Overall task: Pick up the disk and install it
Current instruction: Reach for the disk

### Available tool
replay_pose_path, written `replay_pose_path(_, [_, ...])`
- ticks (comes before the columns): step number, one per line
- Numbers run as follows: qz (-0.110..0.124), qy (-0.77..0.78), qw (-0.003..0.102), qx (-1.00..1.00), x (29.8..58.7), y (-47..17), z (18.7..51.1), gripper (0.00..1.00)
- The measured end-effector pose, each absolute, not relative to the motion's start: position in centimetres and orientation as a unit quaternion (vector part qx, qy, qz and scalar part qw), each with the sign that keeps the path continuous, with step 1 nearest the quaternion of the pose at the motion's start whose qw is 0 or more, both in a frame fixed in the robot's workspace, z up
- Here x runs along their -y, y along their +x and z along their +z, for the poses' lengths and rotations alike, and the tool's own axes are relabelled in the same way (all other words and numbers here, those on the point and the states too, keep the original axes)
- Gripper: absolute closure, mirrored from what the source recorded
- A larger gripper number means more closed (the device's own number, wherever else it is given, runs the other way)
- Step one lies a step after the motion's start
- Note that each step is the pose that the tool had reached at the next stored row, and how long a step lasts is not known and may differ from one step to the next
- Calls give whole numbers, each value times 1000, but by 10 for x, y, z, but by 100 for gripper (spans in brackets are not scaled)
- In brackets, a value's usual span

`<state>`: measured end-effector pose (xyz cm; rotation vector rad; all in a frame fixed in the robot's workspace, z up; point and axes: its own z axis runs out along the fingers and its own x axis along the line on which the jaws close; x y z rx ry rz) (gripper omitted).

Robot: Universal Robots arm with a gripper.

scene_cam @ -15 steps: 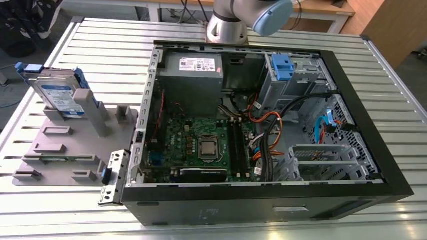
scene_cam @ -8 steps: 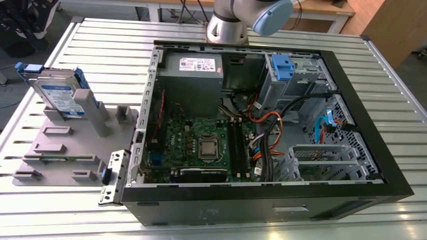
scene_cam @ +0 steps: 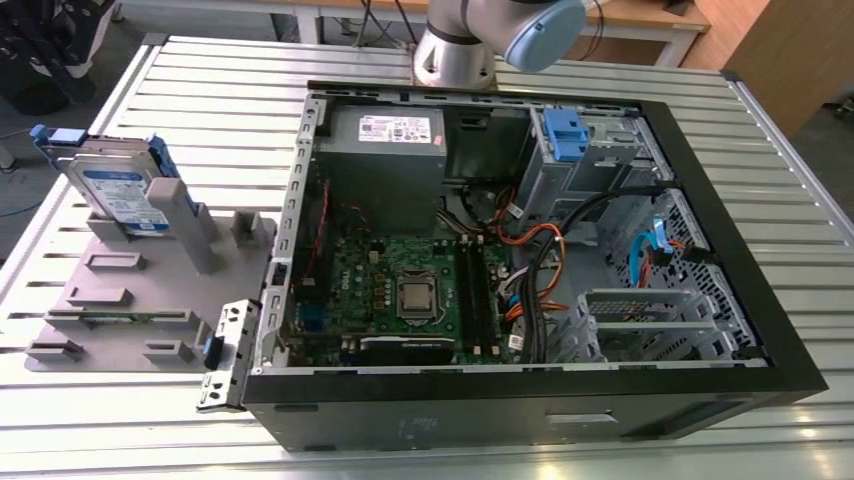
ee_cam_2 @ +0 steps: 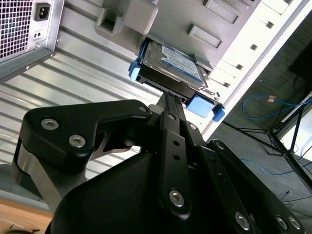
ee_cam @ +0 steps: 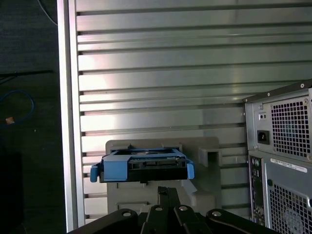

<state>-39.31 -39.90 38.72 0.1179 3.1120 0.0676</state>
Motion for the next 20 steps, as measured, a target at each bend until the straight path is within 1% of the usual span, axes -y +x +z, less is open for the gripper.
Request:
replay_pose_path(8, [22,38,13,-999,399,-394,384,89])
replay_pose_path(20, [22,38,13,-999,399,-404,367,89])
